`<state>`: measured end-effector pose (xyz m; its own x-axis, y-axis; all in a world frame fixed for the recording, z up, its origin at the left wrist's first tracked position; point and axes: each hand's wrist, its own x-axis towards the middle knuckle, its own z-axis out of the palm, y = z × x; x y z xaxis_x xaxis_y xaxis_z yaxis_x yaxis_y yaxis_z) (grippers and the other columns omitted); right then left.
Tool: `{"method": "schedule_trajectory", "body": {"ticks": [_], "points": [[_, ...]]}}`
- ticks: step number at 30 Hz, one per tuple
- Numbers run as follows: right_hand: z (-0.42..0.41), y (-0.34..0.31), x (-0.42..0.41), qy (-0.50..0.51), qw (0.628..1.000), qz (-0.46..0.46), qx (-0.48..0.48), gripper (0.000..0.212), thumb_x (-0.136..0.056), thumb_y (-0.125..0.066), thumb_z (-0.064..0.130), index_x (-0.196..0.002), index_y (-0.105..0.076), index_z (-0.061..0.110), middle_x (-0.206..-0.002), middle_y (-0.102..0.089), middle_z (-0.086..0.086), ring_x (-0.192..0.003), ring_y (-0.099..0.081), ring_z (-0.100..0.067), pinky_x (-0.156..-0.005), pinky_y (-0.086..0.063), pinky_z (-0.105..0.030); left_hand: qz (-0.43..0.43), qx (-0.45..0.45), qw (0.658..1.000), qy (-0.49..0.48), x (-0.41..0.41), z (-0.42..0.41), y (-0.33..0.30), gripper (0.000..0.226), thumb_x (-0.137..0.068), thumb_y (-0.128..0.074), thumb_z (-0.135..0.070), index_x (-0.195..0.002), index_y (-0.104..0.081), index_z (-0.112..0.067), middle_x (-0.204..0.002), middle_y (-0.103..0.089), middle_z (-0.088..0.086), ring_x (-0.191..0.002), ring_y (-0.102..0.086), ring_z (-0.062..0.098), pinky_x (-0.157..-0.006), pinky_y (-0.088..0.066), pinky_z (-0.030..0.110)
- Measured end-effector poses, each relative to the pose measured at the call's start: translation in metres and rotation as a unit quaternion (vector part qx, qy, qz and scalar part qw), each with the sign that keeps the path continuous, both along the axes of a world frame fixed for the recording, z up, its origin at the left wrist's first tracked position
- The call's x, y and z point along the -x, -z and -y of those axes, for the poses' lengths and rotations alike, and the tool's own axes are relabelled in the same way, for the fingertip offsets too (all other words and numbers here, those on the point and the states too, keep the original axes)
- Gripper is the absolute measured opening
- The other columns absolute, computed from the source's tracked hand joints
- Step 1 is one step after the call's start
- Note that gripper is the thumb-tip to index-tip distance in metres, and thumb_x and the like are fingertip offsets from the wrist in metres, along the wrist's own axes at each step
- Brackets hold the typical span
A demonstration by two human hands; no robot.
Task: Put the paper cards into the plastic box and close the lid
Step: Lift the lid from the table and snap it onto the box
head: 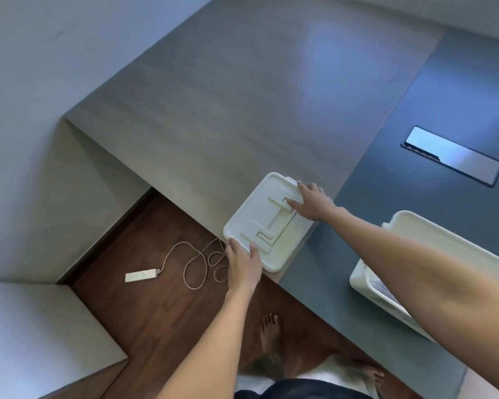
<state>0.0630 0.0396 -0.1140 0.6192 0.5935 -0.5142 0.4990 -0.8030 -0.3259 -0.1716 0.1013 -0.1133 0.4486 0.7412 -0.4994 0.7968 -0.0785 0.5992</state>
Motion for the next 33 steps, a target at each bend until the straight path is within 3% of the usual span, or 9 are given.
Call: {"method": "schedule_trajectory", "body": {"ticks": [6,10,14,17,21,23,25,28,33], "points": [[0.007,0.003,0.011,0.093,0.994,-0.038,-0.036,0.077,-0.088,-0.051,0.065,-0.146,-0.035,0.017,-0.152,-0.030,-0.010,-0.141,-0.026,-0.033,-0.111,-0.033,-0.053,0.066,0.019,0.984,-0.165,-0.012,0.003,0.001,0.039,-0.098,-0.048,-0.026,-0.131,-0.048,-0.004,-0.132,-0.054,0.015,-0.124,-0.052,0.031,-0.094,-0.039,0.030],[0.011,-0.001,0.011,0.175,0.980,-0.085,-0.034,0.064,-0.085,-0.054,0.065,-0.122,-0.054,0.012,-0.147,-0.030,-0.014,-0.136,-0.029,-0.036,-0.110,-0.033,-0.054,0.090,0.034,0.965,-0.245,-0.016,0.004,-0.003,0.042,-0.098,-0.046,-0.034,-0.131,-0.051,-0.009,-0.124,-0.060,0.012,-0.117,-0.057,0.031,-0.096,-0.047,0.038],[0.021,-0.009,0.008,0.204,0.972,-0.098,-0.061,0.040,-0.089,-0.056,0.054,-0.092,-0.058,0.013,-0.141,-0.034,-0.015,-0.127,-0.036,-0.035,-0.106,-0.038,-0.048,0.099,0.003,0.954,-0.283,-0.014,0.000,-0.009,0.035,-0.098,-0.045,-0.034,-0.106,-0.056,-0.002,-0.107,-0.063,0.017,-0.102,-0.061,0.036,-0.081,-0.047,0.040],[0.026,-0.016,0.009,0.209,0.970,-0.066,-0.104,0.049,-0.089,-0.058,0.055,-0.118,-0.061,0.016,-0.139,-0.035,-0.015,-0.129,-0.035,-0.037,-0.108,-0.037,-0.049,0.128,-0.023,0.945,-0.301,-0.016,-0.006,-0.024,0.029,-0.099,-0.045,-0.027,-0.096,-0.056,0.000,-0.103,-0.065,0.021,-0.099,-0.062,0.039,-0.074,-0.043,0.038],[0.035,-0.034,0.002,0.239,0.953,-0.027,-0.183,0.054,-0.089,-0.063,0.050,-0.132,-0.058,0.018,-0.137,-0.040,-0.015,-0.129,-0.040,-0.036,-0.110,-0.037,-0.051,0.169,-0.020,0.939,-0.299,-0.028,-0.019,-0.057,0.020,-0.098,-0.054,-0.024,-0.108,-0.065,-0.011,-0.122,-0.065,0.013,-0.116,-0.060,0.031,-0.084,-0.042,0.030],[0.043,-0.048,-0.006,0.255,0.941,-0.013,-0.221,0.050,-0.090,-0.065,0.044,-0.129,-0.060,0.014,-0.134,-0.042,-0.014,-0.124,-0.047,-0.035,-0.108,-0.041,-0.049,0.204,-0.014,0.941,-0.271,-0.037,-0.023,-0.073,0.006,-0.094,-0.063,-0.026,-0.090,-0.064,-0.021,-0.106,-0.067,0.004,-0.108,-0.063,0.028,-0.078,-0.040,0.028],[0.052,-0.065,-0.013,0.269,0.929,0.009,-0.253,0.045,-0.091,-0.064,0.039,-0.127,-0.061,0.011,-0.132,-0.044,-0.015,-0.121,-0.051,-0.034,-0.106,-0.044,-0.046,0.226,-0.022,0.944,-0.238,-0.047,-0.025,-0.087,0.006,-0.091,-0.067,-0.026,-0.093,-0.064,-0.021,-0.095,-0.063,-0.004,-0.097,-0.063,0.022,-0.075,-0.041,0.027],[0.065,-0.093,-0.023,0.291,0.912,0.055,-0.285,0.038,-0.093,-0.061,0.036,-0.121,-0.066,0.010,-0.127,-0.049,-0.015,-0.115,-0.056,-0.032,-0.103,-0.045,-0.042,0.239,-0.034,0.947,-0.210,-0.064,-0.027,-0.103,0.029,-0.091,-0.067,-0.018,-0.119,-0.065,-0.011,-0.112,-0.066,0.002,-0.094,-0.061,0.016,-0.077,-0.044,0.026],[0.117,-0.127,-0.028,0.348,0.882,0.133,-0.288,0.035,-0.093,-0.061,0.037,-0.112,-0.068,0.008,-0.121,-0.056,-0.014,-0.109,-0.059,-0.031,-0.095,-0.046,-0.039,0.252,-0.033,0.959,-0.125,-0.101,-0.009,-0.115,0.034,-0.086,-0.063,-0.007,-0.119,-0.067,-0.012,-0.117,-0.066,0.002,-0.101,-0.065,0.020,-0.081,-0.048,0.026]]}}
